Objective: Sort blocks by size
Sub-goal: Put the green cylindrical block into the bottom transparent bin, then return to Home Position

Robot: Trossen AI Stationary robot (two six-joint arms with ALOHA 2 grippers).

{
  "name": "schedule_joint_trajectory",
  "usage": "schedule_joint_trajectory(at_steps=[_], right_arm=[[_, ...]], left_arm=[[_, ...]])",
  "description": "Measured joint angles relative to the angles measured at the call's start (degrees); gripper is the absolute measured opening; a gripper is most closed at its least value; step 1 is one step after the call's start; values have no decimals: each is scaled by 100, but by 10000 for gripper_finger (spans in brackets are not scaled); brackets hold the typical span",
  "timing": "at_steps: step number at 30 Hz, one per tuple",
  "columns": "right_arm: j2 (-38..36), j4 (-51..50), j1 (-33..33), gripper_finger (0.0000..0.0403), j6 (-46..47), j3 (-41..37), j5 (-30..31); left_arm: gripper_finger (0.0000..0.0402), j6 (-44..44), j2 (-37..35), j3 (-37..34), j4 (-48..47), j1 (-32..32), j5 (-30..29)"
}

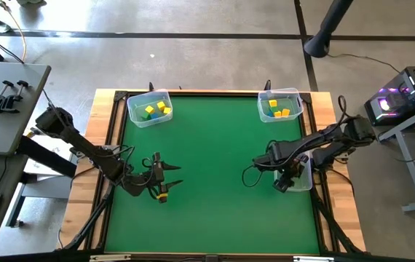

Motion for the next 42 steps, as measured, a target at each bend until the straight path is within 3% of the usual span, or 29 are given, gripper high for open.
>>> schedule_joint_trajectory(at_steps=[7, 12, 15, 19, 25, 34, 39, 42], right_arm=[[-87, -544, -1, 205, -285, 473, 273], [-454, -1446, 174, 207, -288, 1311, 1145], [-926, -1163, 404, 207, -362, 1633, 1972], [-1936, 626, 577, 208, -744, 1336, 2435], [-3418, 3672, 757, 209, -1242, -62, 3208], [-4649, 7448, 904, 209, -2674, -2332, 3852], [-5064, 9011, 504, 209, -3620, -3137, 3200], [-5503, 9044, 45, 209, -3750, -3312, 2757]], left_arm=[[213, -3, 0, 0, 14, 0, 0], [213, -140, 2, 0, 47, 0, 0], [213, -278, 2, 0, 213, 3, 15], [213, -284, 2, -2, 628, 158, 542], [206, 683, 2, -4, 1649, 654, 1757], [203, 701, -318, -4, 1741, 2151, 3177], [203, 702, -950, -4, 960, 2968, 3363], [203, 638, -1375, -4, 451, 3358, 3654]])
